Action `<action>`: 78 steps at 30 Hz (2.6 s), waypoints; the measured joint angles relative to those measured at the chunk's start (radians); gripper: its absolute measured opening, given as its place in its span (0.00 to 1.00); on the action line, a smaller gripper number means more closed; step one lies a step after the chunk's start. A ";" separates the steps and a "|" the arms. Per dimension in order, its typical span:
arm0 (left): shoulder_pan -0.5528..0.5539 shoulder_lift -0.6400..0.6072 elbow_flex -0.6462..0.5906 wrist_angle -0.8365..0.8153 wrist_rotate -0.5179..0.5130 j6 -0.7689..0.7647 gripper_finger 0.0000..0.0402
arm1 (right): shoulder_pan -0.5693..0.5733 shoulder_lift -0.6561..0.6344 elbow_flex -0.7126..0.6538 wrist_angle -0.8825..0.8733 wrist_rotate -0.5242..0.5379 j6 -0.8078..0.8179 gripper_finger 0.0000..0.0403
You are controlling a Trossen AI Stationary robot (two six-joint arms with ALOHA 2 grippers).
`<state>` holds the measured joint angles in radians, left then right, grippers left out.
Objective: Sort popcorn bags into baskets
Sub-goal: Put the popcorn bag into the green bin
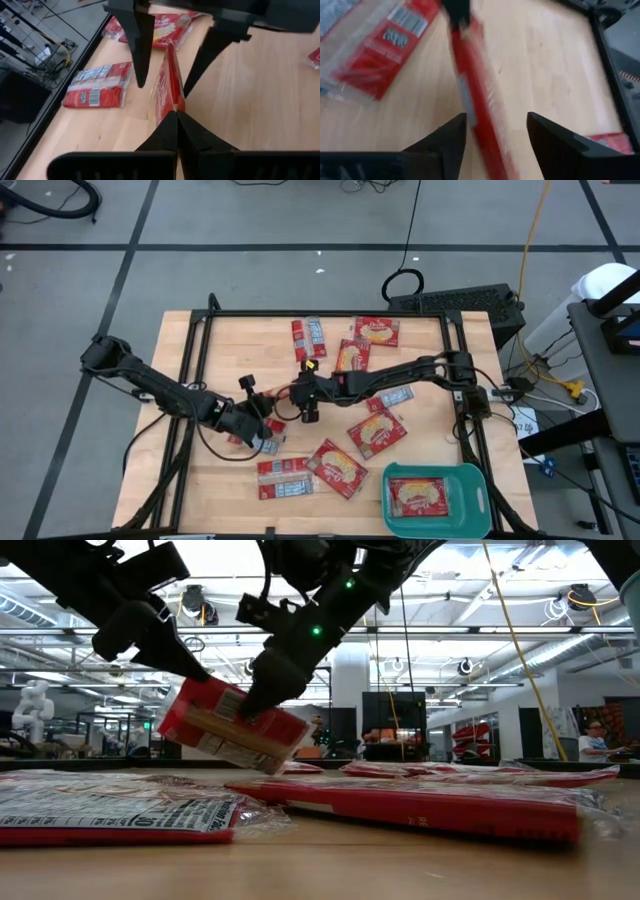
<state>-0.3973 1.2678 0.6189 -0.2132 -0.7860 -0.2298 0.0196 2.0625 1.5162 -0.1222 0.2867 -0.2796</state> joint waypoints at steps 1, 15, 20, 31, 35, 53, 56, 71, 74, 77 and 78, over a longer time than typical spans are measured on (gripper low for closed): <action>0.000 0.000 0.000 0.000 0.000 0.000 0.00 | 0.000 0.001 -0.001 -0.011 -0.001 0.008 0.46; -0.009 0.000 -0.002 0.129 0.092 0.049 0.06 | 0.005 -0.009 -0.001 -0.086 -0.037 0.070 0.04; -0.017 0.000 0.000 0.141 0.112 0.022 0.23 | 0.033 -0.037 -0.002 -0.181 -0.022 0.136 0.03; -0.024 0.000 0.000 0.163 0.107 -0.124 0.48 | 0.172 -0.160 -0.002 -0.439 -0.022 0.431 0.02; -0.027 0.000 0.000 0.174 0.106 -0.124 0.48 | 0.230 -0.217 -0.002 -0.502 0.018 0.509 0.02; -0.046 0.000 0.000 0.187 0.107 -0.125 0.38 | 0.495 -0.602 -0.002 -1.040 0.045 1.067 0.02; -0.046 0.000 0.000 0.188 0.107 -0.127 0.38 | 0.554 -0.651 -0.002 -1.071 -0.015 1.144 0.02; -0.043 0.000 0.000 0.189 0.107 -0.142 0.38 | 0.802 -0.677 -0.001 -1.177 -0.259 1.629 0.02; -0.043 0.000 0.000 0.189 0.107 -0.146 0.38 | 0.833 -0.657 -0.005 -1.192 -0.238 1.654 0.02; -0.043 0.000 0.000 0.188 0.109 -0.152 0.38 | 0.856 -0.619 -0.012 -1.193 -0.239 1.655 0.02; -0.043 0.000 0.000 0.189 0.114 -0.156 0.38 | 0.861 -0.605 -0.012 -1.192 -0.238 1.654 0.02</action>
<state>-0.4408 1.2675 0.6186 -0.0246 -0.6722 -0.3855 0.8810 1.4578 1.5043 -1.3141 0.0482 1.3748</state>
